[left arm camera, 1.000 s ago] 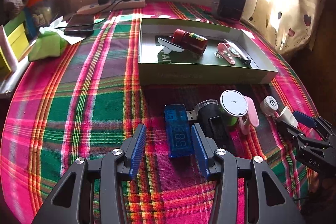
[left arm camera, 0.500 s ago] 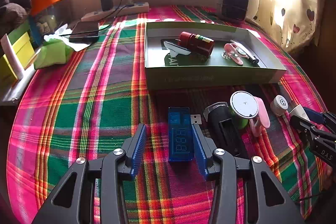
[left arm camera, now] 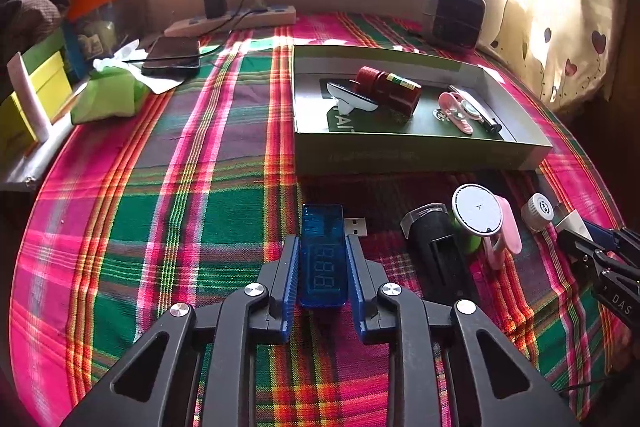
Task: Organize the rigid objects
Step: 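Close the left tool on the blue USB tester while the right tool grasps the white charger, then carry the blue tester in the left tool while the right tool carries the white charger to the tray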
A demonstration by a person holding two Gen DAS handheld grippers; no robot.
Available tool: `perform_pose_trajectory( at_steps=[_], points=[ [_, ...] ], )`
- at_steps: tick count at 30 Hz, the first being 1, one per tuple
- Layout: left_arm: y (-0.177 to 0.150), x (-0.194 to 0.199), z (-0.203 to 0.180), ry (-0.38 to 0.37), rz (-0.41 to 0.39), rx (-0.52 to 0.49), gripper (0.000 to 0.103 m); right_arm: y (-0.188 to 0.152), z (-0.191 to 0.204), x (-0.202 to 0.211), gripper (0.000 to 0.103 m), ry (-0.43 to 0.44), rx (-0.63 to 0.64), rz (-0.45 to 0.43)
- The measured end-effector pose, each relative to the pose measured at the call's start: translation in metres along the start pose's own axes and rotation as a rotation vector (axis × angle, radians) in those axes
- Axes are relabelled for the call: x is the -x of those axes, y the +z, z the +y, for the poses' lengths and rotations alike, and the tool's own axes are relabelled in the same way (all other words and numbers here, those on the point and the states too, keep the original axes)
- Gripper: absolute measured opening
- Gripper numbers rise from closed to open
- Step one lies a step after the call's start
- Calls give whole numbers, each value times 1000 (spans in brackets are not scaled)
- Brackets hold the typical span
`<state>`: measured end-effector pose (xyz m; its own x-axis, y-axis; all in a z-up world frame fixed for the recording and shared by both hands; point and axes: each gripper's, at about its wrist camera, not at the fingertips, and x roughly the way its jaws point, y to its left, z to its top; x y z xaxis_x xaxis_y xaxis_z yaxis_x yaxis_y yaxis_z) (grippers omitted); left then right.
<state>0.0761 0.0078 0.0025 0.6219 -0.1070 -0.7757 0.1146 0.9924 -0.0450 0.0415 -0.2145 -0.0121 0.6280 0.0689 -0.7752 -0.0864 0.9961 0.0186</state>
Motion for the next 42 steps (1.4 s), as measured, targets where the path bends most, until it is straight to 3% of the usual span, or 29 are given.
perform_pose_trajectory(
  at_steps=[42],
  points=[
    [6,13,-3,-19,-32,10,21,3,-3,8,35,19,-12,-30]
  ],
)
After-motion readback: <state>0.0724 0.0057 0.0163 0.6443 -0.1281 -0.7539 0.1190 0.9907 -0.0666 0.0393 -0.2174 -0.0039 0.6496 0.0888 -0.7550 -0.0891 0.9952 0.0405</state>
